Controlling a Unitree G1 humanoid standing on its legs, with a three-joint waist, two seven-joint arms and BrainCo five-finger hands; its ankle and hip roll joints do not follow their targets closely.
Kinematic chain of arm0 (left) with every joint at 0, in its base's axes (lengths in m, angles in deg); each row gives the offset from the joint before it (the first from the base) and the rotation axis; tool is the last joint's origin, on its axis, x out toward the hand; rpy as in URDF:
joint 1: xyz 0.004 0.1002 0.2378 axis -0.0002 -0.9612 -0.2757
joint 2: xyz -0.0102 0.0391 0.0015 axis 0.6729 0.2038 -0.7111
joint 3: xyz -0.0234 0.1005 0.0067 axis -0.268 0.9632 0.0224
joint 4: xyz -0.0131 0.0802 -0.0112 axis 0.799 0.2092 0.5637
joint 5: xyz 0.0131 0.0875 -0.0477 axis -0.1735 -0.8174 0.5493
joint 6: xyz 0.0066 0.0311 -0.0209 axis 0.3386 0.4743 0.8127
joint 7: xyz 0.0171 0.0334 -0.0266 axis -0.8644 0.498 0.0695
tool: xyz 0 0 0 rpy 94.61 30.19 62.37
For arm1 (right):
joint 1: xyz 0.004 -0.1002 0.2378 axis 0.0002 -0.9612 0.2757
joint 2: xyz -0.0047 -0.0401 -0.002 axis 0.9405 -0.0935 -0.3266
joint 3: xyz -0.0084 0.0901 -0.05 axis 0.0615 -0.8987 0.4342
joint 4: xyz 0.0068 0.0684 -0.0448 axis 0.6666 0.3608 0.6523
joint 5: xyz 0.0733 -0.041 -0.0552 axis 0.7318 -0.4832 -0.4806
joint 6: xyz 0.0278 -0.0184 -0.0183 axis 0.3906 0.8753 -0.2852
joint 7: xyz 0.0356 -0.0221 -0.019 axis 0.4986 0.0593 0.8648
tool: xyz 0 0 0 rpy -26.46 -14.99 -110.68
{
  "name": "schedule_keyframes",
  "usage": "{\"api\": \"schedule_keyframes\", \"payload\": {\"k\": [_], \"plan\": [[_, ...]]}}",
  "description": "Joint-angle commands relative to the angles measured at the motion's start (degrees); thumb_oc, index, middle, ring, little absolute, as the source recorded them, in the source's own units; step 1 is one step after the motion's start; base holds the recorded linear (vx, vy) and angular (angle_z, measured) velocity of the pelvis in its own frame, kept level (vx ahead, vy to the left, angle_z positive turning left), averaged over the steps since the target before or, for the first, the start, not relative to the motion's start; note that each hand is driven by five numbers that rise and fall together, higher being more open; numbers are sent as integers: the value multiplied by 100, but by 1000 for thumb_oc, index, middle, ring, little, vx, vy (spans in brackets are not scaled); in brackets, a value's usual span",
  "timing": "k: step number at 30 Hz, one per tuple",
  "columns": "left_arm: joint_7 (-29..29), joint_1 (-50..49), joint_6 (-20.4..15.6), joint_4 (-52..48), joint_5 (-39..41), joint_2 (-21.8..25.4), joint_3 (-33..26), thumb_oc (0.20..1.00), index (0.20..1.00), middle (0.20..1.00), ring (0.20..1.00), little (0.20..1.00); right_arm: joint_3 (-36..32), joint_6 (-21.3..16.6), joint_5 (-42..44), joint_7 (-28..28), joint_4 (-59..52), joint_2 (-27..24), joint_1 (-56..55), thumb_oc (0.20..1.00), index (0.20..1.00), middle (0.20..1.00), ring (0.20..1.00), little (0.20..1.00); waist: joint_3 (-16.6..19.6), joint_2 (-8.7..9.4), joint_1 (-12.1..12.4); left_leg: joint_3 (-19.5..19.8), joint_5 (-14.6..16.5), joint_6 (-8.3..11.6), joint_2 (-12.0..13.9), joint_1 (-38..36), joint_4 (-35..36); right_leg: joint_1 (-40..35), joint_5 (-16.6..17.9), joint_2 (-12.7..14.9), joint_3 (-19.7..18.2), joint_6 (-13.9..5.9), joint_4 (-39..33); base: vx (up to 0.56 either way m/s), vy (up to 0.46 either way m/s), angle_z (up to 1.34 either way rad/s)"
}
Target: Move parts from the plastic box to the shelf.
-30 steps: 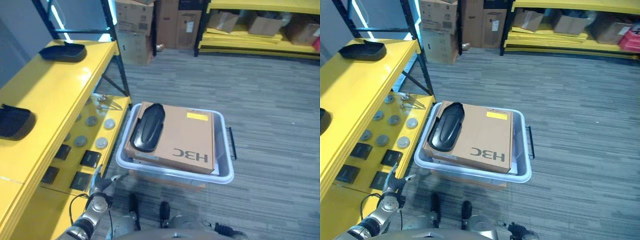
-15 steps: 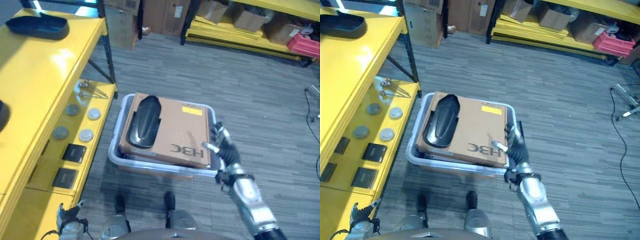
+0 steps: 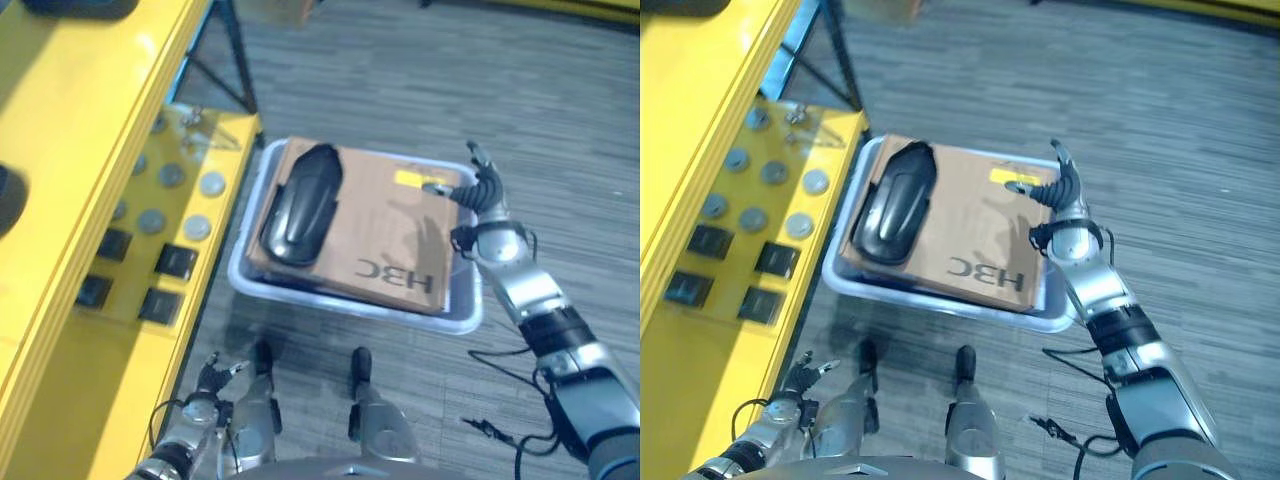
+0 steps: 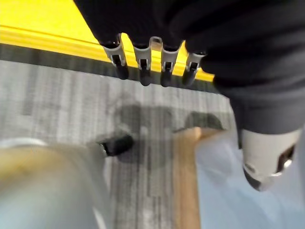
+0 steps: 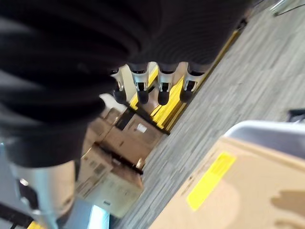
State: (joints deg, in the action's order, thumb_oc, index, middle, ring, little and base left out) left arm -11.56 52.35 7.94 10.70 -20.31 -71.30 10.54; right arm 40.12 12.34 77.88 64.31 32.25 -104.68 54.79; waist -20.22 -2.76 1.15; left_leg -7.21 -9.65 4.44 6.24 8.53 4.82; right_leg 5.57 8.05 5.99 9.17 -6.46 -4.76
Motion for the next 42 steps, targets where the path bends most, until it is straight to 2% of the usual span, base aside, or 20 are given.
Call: {"api": "schedule_keyframes", "payload": {"k": [1, 7, 14, 16, 18, 20, 21, 26, 33, 34, 35, 42], "plan": [[99, 151, 51, 440, 326, 328, 62, 1000, 1000, 1000, 1000, 1000, 187, -60, -256, -274, 14, -126, 511, 1000, 1000, 1000, 1000, 1000, -59, 303, 45, 13, 588, -122, -312, -173, 18, -155, -325, 185, 118, -44, -24, -23, 47, 36], [270, 311, -45, 509, 705, 334, -34, 1000, 1000, 1000, 1000, 1000, 605, -22, -332, -315, 359, -79, 1274, 1000, 1000, 1000, 1000, 1000, -218, 191, 158, 80, 545, -82, -342, -23, 18, -18, -313, 216, 248, -10, 8, -28, 58, 16], [320, 517, -239, 204, 558, 243, 57, 1000, 1000, 1000, 1000, 1000, 850, 218, -491, -83, 349, 166, 1481, 1000, 1000, 1000, 1000, 1000, -306, 112, 188, 136, 540, -55, -369, 36, 18, 68, -297, 269, 319, -5, 62, -10, 45, 6], [272, 559, -191, 64, 469, 238, 124, 1000, 1000, 1000, 1000, 1000, 925, 329, -558, -20, 339, 283, 1431, 1000, 1000, 1000, 1000, 1000, -324, 104, 206, 141, 537, -57, -378, 38, 18, 67, -294, 289, 338, -6, 74, 0, 0, 0], [235, 592, -139, 23, 504, 232, 159, 1000, 1000, 1000, 1000, 1000, 1019, 466, -615, 17, 347, 400, 1405, 1000, 1000, 1000, 1000, 1000, -341, 97, 219, 145, 528, -55, -381, 37, 18, 71, -284, 306, 350, -10, 84, 0, 0, 0], [178, 660, -71, 44, 560, 199, 179, 1000, 1000, 1000, 1000, 1000, 1218, 763, -769, 58, 492, 623, 1365, 1000, 1000, 1000, 1000, 1000, -375, 85, 231, 142, 530, -53, -380, 29, 18, 80, -281, 333, 365, -16, 111, 0, 0, 0], [178, 660, -72, 44, 559, 199, 176, 1000, 1000, 1000, 1000, 1000, 1221, 763, -769, 58, 495, 626, 1369, 1000, 1000, 1000, 1000, 1000, -376, 86, 228, 143, 530, -53, -380, 28, 18, 80, -282, 333, 365, -16, 112, 0, 0, 0], [-4, 715, -212, 129, 652, 186, 168, 1000, 1000, 1000, 1000, 1000, 1561, 1163, -868, 149, 1007, 965, 1334, 1000, 1000, 1000, 1000, 1000, -479, 10, 257, 142, 506, -44, -386, 68, 18, 154, -268, 386, 386, -14, 166, -2, 30, 3], [32, 712, -355, 241, 753, 177, 241, 1000, 1000, 1000, 1000, 1000, 1768, 1771, -645, -372, 2251, 1240, 1514, 1000, 1000, 1000, 1000, 1000, -544, -164, 372, 191, 463, 1, -421, 175, 18, 232, -271, 471, 470, -27, 209, -28, 42, 4], [61, 688, -376, 263, 736, 177, 244, 1000, 1000, 1000, 1000, 1000, 1774, 1813, -558, -313, 2331, 1267, 1495, 360, 360, 360, 360, 360, -538, -175, 383, 197, 464, 3, -426, 168, 18, 216, -268, 480, 480, -29, 203, 7, 45, 4], [95, 672, -382, 281, 726, 177, 246, 1000, 1000, 1000, 1000, 1000, 1797, 1809, -481, -268, 2446, 1312, 1475, 200, 200, 200, 200, 200, -522, -186, 396, 192, 460, 8, -426, 156, 18, 195, -260, 498, 497, -32, 194, 8, 31, 4], [158, 623, -508, 328, 688, 158, 239, 1000, 1000, 1000, 1000, 1000, 1660, 1664, -230, -672, 2863, 1358, 1385, 200, 200, 200, 200, 200, -394, -186, 425, 149, 474, 19, -400, 55, 18, 63, -244, 551, 560, -44, 158, 2, 4, 6]]}}
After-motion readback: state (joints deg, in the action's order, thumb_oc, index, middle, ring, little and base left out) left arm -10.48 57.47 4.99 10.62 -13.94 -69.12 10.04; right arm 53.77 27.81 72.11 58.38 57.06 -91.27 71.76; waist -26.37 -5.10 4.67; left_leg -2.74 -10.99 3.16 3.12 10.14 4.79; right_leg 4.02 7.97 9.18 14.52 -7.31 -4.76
